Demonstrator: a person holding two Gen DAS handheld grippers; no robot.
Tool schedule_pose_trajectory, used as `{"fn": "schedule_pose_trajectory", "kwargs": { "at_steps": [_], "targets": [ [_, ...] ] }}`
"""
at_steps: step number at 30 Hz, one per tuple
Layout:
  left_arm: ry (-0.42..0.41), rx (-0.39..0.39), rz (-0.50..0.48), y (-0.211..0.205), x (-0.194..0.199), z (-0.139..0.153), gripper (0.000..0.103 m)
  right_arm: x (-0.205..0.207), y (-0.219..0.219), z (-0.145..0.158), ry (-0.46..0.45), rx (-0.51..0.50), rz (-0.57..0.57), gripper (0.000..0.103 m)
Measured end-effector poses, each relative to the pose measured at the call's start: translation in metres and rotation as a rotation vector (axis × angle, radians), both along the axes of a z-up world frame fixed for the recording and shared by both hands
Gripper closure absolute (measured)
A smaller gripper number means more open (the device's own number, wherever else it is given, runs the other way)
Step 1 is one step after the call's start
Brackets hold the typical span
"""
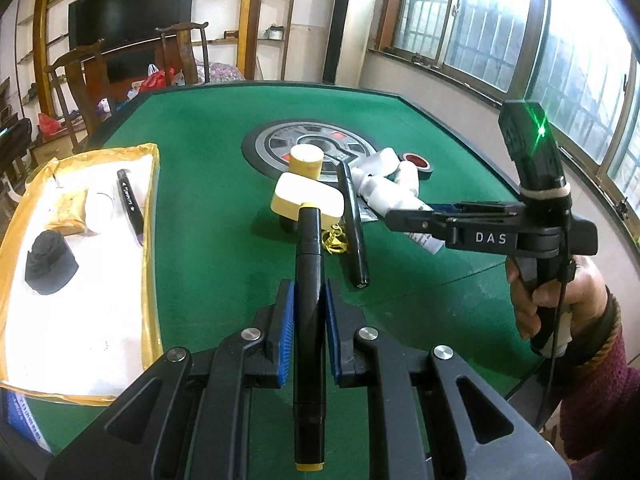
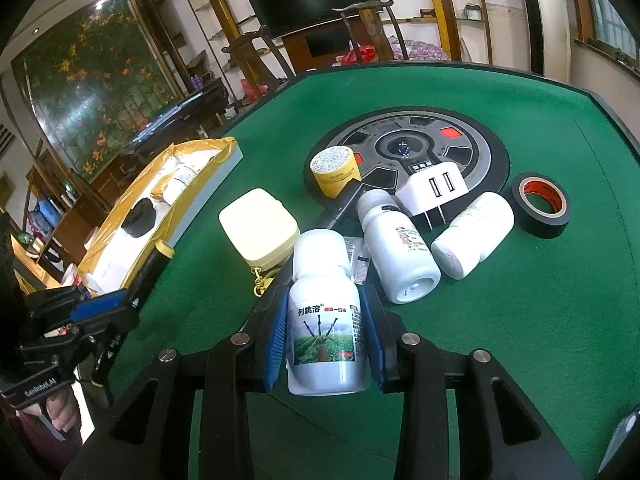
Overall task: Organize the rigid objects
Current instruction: 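Lift the marker with the left gripper while the right gripper holds the green-label bottle, then carry the marker and green-label bottle over the white tray with both grippers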
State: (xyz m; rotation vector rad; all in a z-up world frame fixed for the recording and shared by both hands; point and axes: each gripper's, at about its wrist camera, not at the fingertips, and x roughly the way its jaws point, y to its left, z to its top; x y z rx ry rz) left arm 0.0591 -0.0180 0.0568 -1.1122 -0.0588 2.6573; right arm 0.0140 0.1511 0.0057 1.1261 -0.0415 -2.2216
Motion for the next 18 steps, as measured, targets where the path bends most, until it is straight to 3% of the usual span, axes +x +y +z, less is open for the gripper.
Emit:
{"fn": "schedule_pose_trajectory", "kwargs": {
  "at_steps": [18],
  "targets": [
    [0.042,0.045,0.036,-0.03,0.005,0.015,0.09,0.001,-0.002,-0.003,-0.009,-0.011,-0.001,0.072]
  ]
}}
